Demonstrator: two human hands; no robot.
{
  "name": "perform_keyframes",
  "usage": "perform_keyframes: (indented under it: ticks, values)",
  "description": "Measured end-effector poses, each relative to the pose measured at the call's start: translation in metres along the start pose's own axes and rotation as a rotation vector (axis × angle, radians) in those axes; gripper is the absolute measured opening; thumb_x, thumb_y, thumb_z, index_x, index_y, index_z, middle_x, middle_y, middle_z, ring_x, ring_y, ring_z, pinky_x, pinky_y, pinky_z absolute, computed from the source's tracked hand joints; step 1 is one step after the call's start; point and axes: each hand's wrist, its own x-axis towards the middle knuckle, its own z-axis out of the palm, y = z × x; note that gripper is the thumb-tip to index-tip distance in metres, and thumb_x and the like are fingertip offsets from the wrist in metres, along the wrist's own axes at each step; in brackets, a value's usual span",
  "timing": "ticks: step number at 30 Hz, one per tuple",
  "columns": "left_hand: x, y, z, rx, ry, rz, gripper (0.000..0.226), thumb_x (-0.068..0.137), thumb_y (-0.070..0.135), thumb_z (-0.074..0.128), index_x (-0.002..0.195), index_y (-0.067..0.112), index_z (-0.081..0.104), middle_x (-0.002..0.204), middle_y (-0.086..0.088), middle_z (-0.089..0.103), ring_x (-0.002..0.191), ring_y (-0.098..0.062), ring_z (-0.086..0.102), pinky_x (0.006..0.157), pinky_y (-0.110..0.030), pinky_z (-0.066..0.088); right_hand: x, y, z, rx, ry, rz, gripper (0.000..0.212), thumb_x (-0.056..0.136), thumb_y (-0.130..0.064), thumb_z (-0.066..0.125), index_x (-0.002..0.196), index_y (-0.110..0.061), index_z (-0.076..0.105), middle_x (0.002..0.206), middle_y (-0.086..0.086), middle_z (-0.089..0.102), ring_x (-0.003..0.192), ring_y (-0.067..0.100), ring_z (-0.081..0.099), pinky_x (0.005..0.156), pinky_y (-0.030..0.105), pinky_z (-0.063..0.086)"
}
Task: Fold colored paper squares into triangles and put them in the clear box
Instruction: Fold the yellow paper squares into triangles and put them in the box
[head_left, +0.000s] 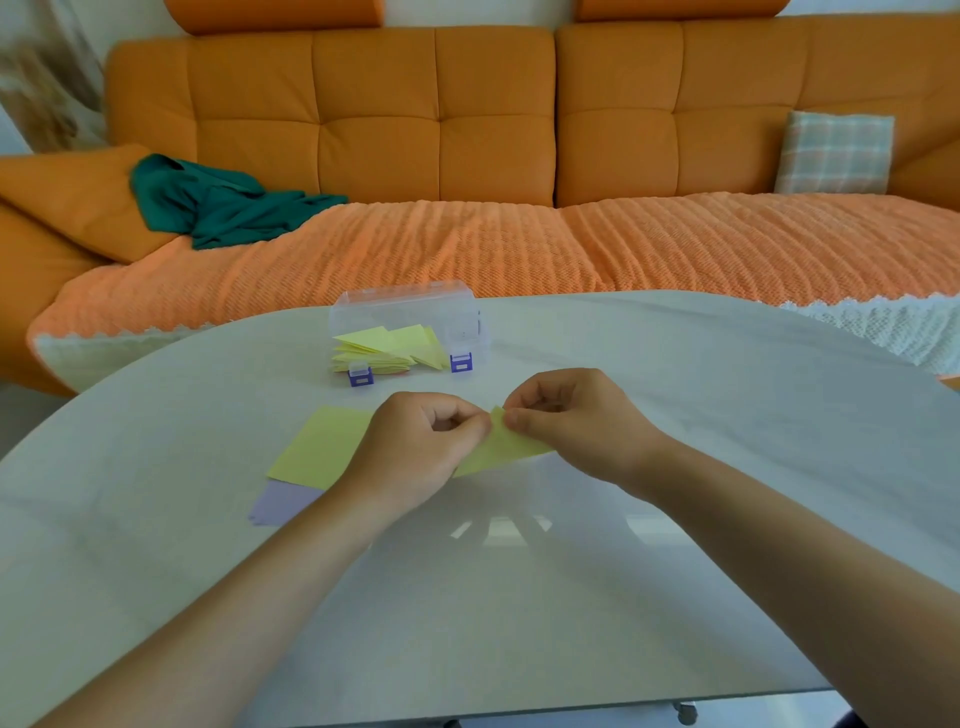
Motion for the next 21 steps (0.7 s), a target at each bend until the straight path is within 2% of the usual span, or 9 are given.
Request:
perform_keyframes:
  ticks: [2, 4, 7, 9, 10, 12, 15, 18, 21]
  values:
    - [-0.001, -0.001, 0.000, 0.068, -0.031, 0.053, 0.018, 0.087, 0.027, 0.068, 0.070, 0.027, 0.075, 0.050, 0.015, 0.056, 0.048, 0.001, 0.045, 0.051, -0.011, 0.035, -0.002, -0.001, 0.002, -0.014, -0.022, -0.009, 0.012, 0.088, -0.028, 0.072, 0.077, -0.028, 0.077, 0.074, -0.005, 0.073, 0.062, 0.004, 0.057, 0.053, 0.017, 0.044]
    - [-0.001, -0.002, -0.001, 0.096, -0.047, 0.080, 0.019, 0.087, 0.028, 0.067, 0.069, 0.026, 0.073, 0.047, 0.013, 0.050, 0.047, -0.001, 0.040, 0.049, -0.013, 0.032, -0.002, -0.002, 0.003, -0.017, -0.010, -0.022, 0.012, 0.087, -0.028, 0.073, 0.076, -0.027, 0.077, 0.072, -0.002, 0.073, 0.058, 0.003, 0.056, 0.049, 0.016, 0.043]
    - [-0.002, 0.002, -0.002, 0.096, -0.045, 0.062, 0.016, 0.082, 0.028, 0.065, 0.068, 0.027, 0.072, 0.051, 0.016, 0.060, 0.049, 0.000, 0.050, 0.052, -0.013, 0.039, -0.001, -0.002, 0.002, 0.012, 0.046, -0.008, 0.015, 0.087, -0.027, 0.073, 0.073, -0.027, 0.077, 0.066, -0.001, 0.068, 0.052, 0.005, 0.051, 0.043, 0.017, 0.039]
    - [-0.002, 0.005, -0.005, 0.088, -0.086, 0.014, 0.015, 0.076, 0.032, 0.059, 0.069, 0.027, 0.073, 0.064, 0.015, 0.071, 0.062, -0.007, 0.067, 0.066, -0.028, 0.057, 0.002, -0.002, 0.000, 0.049, 0.120, 0.010, 0.016, 0.088, -0.026, 0.072, 0.073, -0.026, 0.076, 0.071, 0.002, 0.071, 0.053, 0.006, 0.052, 0.044, 0.017, 0.039]
    - [-0.001, 0.006, -0.007, 0.090, -0.106, -0.003, 0.017, 0.074, 0.032, 0.057, 0.069, 0.027, 0.073, 0.069, 0.013, 0.074, 0.070, -0.012, 0.071, 0.075, -0.038, 0.060, 0.003, -0.001, -0.002, 0.069, 0.161, 0.018, 0.016, 0.088, -0.025, 0.073, 0.073, -0.025, 0.077, 0.072, 0.000, 0.072, 0.053, 0.004, 0.053, 0.044, 0.016, 0.039]
    - [0.001, 0.005, -0.012, 0.134, -0.133, -0.015, 0.016, 0.073, 0.032, 0.058, 0.069, 0.028, 0.073, 0.072, 0.012, 0.075, 0.075, -0.017, 0.072, 0.079, -0.047, 0.060, 0.006, -0.001, -0.004, 0.086, 0.229, 0.030, 0.016, 0.089, -0.023, 0.073, 0.073, -0.024, 0.076, 0.066, -0.010, 0.069, 0.049, -0.001, 0.052, 0.043, 0.013, 0.038]
    - [0.002, 0.001, -0.021, 0.234, -0.141, -0.019, 0.015, 0.074, 0.030, 0.059, 0.069, 0.029, 0.073, 0.070, 0.012, 0.074, 0.071, -0.014, 0.071, 0.076, -0.045, 0.059, 0.010, 0.000, -0.004, 0.086, 0.302, 0.030, 0.018, 0.089, -0.024, 0.072, 0.072, -0.025, 0.075, 0.057, -0.019, 0.061, 0.047, -0.003, 0.051, 0.042, 0.010, 0.035]
    - [0.007, -0.005, -0.026, 0.204, -0.012, 0.009, 0.016, 0.083, 0.027, 0.060, 0.075, 0.034, 0.072, 0.075, 0.015, 0.074, 0.072, -0.007, 0.068, 0.075, -0.043, 0.059, 0.012, -0.001, -0.003, 0.104, 0.292, 0.026, 0.016, 0.089, -0.025, 0.073, 0.073, -0.025, 0.076, 0.062, -0.019, 0.063, 0.052, -0.005, 0.053, 0.045, 0.009, 0.037]
    - [0.009, -0.006, -0.024, 0.066, 0.057, 0.047, 0.015, 0.082, 0.044, 0.061, 0.089, 0.038, 0.073, 0.088, 0.022, 0.072, 0.085, 0.003, 0.064, 0.077, -0.028, 0.053, 0.010, -0.001, 0.005, 0.144, 0.218, 0.032, 0.013, 0.088, -0.025, 0.075, 0.076, -0.023, 0.077, 0.064, -0.015, 0.065, 0.052, -0.003, 0.054, 0.047, 0.012, 0.040]
